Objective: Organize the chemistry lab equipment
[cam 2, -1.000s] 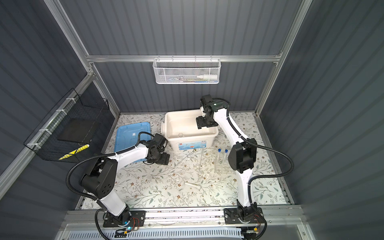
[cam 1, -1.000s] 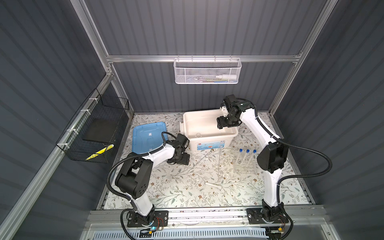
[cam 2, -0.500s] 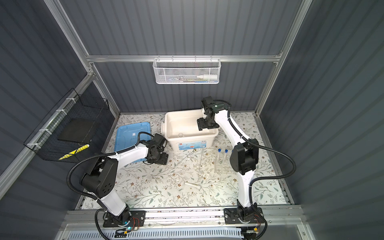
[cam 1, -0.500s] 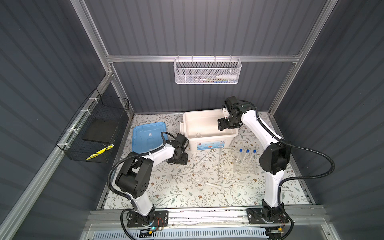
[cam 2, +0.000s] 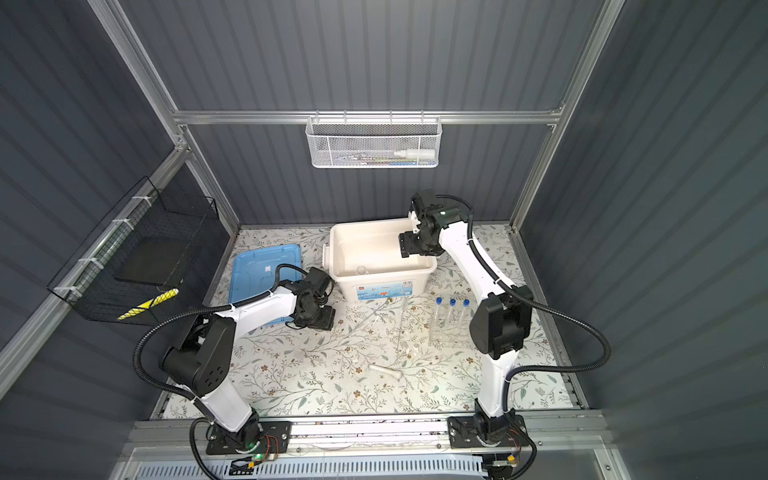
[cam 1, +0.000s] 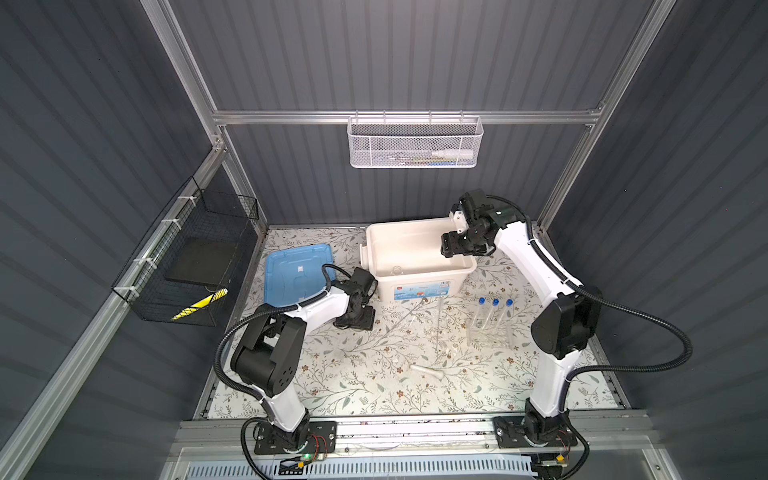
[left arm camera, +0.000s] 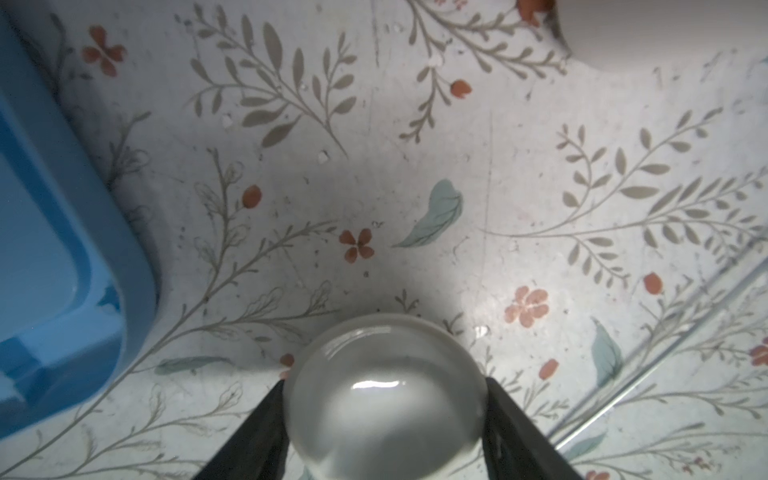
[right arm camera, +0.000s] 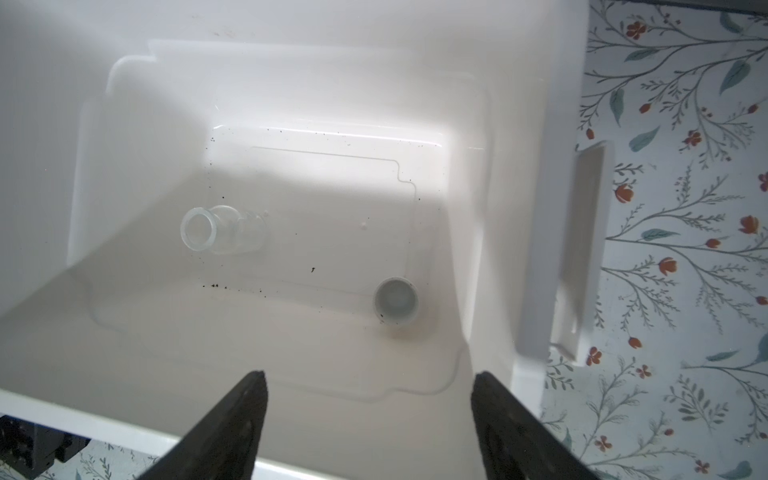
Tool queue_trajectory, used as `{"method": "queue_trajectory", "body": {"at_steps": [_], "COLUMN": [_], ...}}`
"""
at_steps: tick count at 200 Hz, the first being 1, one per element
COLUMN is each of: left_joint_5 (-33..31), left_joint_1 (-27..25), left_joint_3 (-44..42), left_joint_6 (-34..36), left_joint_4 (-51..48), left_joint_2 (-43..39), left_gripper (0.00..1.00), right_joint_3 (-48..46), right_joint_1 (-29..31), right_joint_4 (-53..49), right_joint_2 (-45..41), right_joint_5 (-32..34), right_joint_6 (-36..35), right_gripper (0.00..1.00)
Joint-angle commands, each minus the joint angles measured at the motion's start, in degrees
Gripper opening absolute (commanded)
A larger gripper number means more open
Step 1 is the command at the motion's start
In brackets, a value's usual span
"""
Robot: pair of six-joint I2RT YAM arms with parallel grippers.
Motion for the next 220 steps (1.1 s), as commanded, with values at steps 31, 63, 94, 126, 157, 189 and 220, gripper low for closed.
{"method": "queue_trajectory", "body": {"at_steps": [31, 63, 94, 126, 157, 189, 220], "left_joint_5": [-1.09, -2.10, -3.57, -5.72, -5.50, -4.78, -2.73], "left_joint_1": [-0.29, -0.30, -0.30, -0.29, -0.30, -0.27, -0.28], "left_joint_3": [2.90, 5.72, 9.34, 15.30, 25.19, 33.34, 39.66], "left_joint_6": [-0.72, -1.07, -1.42, -1.31, 0.63, 2.33, 3.61], "left_joint_4": [-3.26, -5.64, -8.45, -11.05, -13.25, -13.34, -12.18], "left_joint_2": [-4.25, -7.68, -10.59, -12.40, -10.53, -7.31, -2.65], "left_gripper": [0.67, 0.66, 0.66, 0.66, 0.65, 0.65, 0.64], "right_joint_3": [-3.66, -5.86, -7.78, -10.35, -12.36, -15.13, -17.83], "right_joint_1": [-0.89, -1.23, -1.87, -2.64, -3.82, -4.66, -5.78], "right_joint_4": [2.17, 3.47, 4.44, 6.11, 6.72, 7.34, 8.49], "right_joint_2": [-3.03, -4.76, -6.60, -9.26, -10.88, -12.33, -13.24], "right_joint_5": [-1.28, -1.37, -1.28, -1.45, -0.98, -0.35, -0.57], "right_joint_6": [1.12, 1.25, 1.24, 1.40, 1.20, 0.90, 0.78], "right_gripper": [0.80, 0.80, 0.80, 0.80, 0.79, 0.79, 0.79]}}
